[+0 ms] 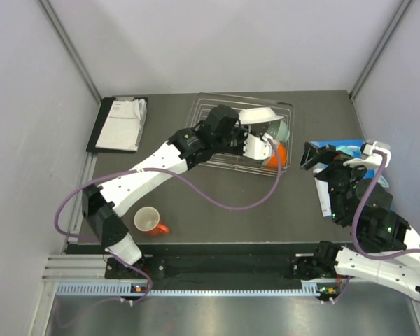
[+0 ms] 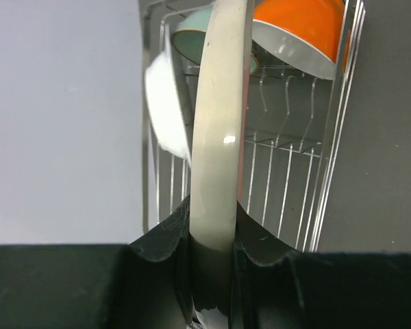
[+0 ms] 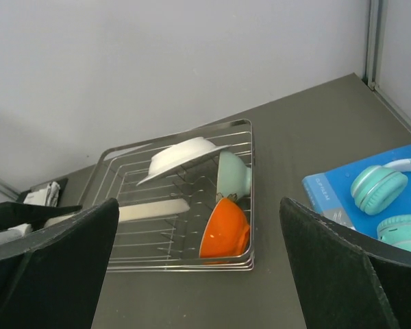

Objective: Load the mixed dishes into the dish rack

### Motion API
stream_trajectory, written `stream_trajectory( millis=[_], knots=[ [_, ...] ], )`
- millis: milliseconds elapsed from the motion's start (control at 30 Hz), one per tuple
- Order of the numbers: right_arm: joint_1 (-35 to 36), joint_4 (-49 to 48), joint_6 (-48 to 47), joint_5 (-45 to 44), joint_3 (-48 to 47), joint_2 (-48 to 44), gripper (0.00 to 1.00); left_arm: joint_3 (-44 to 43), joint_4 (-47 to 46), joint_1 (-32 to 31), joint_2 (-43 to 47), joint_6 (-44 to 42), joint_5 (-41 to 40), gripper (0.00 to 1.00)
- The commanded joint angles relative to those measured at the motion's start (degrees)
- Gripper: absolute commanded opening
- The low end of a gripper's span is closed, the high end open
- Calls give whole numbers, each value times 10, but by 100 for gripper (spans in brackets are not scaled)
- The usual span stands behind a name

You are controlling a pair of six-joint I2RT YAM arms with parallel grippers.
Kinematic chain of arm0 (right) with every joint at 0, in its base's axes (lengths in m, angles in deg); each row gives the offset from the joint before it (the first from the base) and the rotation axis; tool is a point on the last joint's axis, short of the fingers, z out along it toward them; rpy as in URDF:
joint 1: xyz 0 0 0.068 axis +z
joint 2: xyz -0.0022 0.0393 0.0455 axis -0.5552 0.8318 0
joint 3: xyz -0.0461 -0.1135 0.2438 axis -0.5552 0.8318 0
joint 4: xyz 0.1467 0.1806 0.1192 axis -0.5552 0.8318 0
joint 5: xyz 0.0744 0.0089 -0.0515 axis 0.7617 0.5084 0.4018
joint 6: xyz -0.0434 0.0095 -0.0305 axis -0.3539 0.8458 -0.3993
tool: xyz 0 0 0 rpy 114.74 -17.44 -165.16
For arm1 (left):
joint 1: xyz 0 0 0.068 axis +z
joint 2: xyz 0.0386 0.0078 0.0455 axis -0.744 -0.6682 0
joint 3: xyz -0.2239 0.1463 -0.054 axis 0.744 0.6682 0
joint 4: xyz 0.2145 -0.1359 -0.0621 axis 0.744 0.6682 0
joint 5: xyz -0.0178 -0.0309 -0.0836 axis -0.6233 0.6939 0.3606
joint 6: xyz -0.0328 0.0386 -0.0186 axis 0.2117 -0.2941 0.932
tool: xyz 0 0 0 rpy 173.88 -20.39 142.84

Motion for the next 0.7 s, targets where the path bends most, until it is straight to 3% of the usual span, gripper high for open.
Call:
stream_trajectory(
  millis=[0, 667],
  knots=[
    [-2, 6, 19, 3, 17, -11, 100, -19, -97, -1, -16, -14, -12, 0],
    [-2, 37, 45, 28, 59, -35, 100, -95, -97, 1, -123, 1, -17, 0]
  ],
)
